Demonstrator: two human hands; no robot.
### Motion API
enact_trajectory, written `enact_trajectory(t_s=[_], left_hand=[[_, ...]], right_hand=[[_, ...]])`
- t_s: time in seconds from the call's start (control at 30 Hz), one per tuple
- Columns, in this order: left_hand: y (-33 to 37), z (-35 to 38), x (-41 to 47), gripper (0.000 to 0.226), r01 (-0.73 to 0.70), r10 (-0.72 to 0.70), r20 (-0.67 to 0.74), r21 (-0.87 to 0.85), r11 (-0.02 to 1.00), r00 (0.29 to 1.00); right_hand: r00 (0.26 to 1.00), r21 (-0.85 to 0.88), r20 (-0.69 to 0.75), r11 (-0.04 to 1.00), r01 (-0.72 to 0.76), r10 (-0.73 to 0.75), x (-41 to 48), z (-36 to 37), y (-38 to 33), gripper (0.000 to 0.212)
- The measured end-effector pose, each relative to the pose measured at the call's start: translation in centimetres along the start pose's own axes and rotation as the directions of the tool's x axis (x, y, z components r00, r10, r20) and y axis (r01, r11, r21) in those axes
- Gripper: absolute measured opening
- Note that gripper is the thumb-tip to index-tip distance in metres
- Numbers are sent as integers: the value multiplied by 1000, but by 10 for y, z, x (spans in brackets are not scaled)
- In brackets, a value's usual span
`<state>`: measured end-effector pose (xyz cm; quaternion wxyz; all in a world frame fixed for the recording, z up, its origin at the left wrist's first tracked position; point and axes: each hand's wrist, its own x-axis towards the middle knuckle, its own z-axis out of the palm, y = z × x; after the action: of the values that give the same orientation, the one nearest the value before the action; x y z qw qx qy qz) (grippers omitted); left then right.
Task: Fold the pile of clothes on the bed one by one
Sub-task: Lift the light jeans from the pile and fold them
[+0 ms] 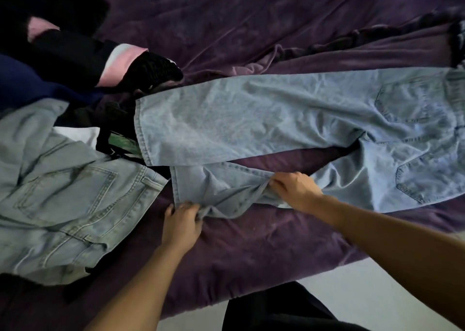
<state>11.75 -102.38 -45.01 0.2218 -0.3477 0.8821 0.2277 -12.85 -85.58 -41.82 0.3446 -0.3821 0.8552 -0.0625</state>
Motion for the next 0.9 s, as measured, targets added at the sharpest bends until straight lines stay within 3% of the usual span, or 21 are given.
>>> enact_trajectory(t_s=[0.03,0.1,0.13,0.2,0.33,0.4,0.47,0.53,0.57,0.63,0.73,0.8,0.9], left_hand=[[5,-13,0,15,99,-105,-15,-218,971,994],[11,-42,-4,15,248,-237,100,-601,760,966],[13,-58,-9,14,279,-236,161,-704,654,958],[15,-89,-29,9,302,-167,252,-800,518,953],[5,-137,-73,27,395,-14,414,-859,326,910],[0,-145,-75,27,390,-86,382,-874,292,920],[-9,-137,-65,31,371,-313,266,-860,351,912],[-23,-120,-50,36,449,-577,62,-697,559,815],[-29,-112,-45,36,510,-636,-38,-560,652,771],[-31,-97,-41,37,536,-615,-113,-387,750,780],[-5,-75,-41,38,444,-490,-129,-270,854,862],[23,-60,-45,37,376,-400,-84,-214,902,912],[75,-43,-47,28,267,-268,16,-174,948,963]], right_hand=[[1000,34,3,999,-24,24,-3,-10,3,27],[999,82,17,995,-48,47,-11,-33,7,29],[999,86,19,995,-43,42,-15,-45,9,30],[1000,61,14,998,-22,21,-25,-67,6,30],[998,18,-49,1000,25,-24,-38,-101,-17,25],[988,26,-150,999,43,-39,-38,-111,-31,20],[969,41,-243,997,66,-54,-39,-112,-40,32],[958,47,-281,996,79,-63,-45,-99,-38,37],[961,52,-270,996,72,-55,-51,-88,-32,38],[981,34,-196,999,16,-9,-64,-63,-9,41],[987,26,-1,987,-160,160,-92,-27,38,41],[960,16,98,964,-264,261,-115,-11,66,36],[916,-14,117,923,-384,383,-144,-8,102,32]])
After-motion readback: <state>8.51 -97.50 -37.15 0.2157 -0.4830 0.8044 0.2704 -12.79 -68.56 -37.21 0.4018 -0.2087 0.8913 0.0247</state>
